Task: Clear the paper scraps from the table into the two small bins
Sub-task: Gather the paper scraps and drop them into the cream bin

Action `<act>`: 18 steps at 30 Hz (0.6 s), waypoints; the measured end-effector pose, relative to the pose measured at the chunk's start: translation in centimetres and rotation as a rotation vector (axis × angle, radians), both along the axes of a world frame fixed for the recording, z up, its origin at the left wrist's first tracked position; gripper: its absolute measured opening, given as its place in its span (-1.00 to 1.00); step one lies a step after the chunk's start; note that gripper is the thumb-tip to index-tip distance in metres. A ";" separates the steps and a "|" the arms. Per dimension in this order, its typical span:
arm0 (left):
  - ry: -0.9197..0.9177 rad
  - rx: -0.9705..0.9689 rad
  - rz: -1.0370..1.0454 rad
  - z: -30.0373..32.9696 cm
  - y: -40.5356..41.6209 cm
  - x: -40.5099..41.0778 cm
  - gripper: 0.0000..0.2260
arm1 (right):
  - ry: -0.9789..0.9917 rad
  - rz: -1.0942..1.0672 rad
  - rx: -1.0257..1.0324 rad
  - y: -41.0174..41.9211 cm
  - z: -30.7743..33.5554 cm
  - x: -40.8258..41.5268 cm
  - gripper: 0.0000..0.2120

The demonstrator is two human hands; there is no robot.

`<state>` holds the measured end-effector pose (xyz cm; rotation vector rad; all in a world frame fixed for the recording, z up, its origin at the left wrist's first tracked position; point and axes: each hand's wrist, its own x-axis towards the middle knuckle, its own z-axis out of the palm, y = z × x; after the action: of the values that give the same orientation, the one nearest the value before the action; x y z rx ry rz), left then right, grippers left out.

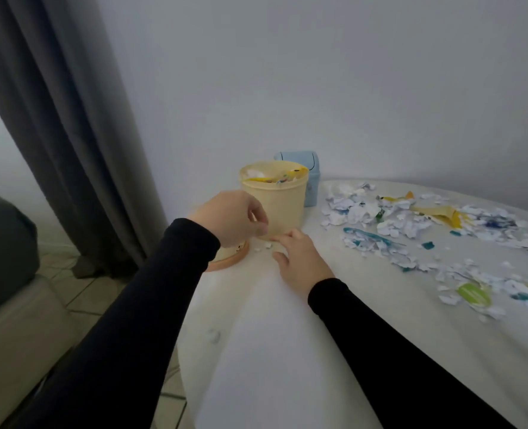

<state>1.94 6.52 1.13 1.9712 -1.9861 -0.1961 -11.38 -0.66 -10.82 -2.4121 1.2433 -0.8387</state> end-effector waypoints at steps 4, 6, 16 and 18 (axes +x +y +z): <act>-0.221 0.366 0.016 -1.3 1.7 0.6 -0.84 | 0.115 -0.005 -0.036 0.1 -0.2 0.7 -0.59; -0.266 0.613 0.002 -1.7 3.2 0.8 -0.73 | 0.160 -0.018 -0.030 0.1 -0.4 1.0 -0.55; -0.183 0.805 -0.016 -4.1 3.9 1.5 -0.71 | 0.183 -0.109 -0.067 -0.1 -0.5 1.7 -0.51; -0.113 0.714 0.004 -4.5 3.3 1.9 -0.81 | 0.178 -0.090 -0.074 -0.2 -0.5 1.9 -0.46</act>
<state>3.82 9.85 -3.35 2.4313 -2.1748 -0.9207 -9.50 -0.88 -11.30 -2.5532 1.4194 -0.7183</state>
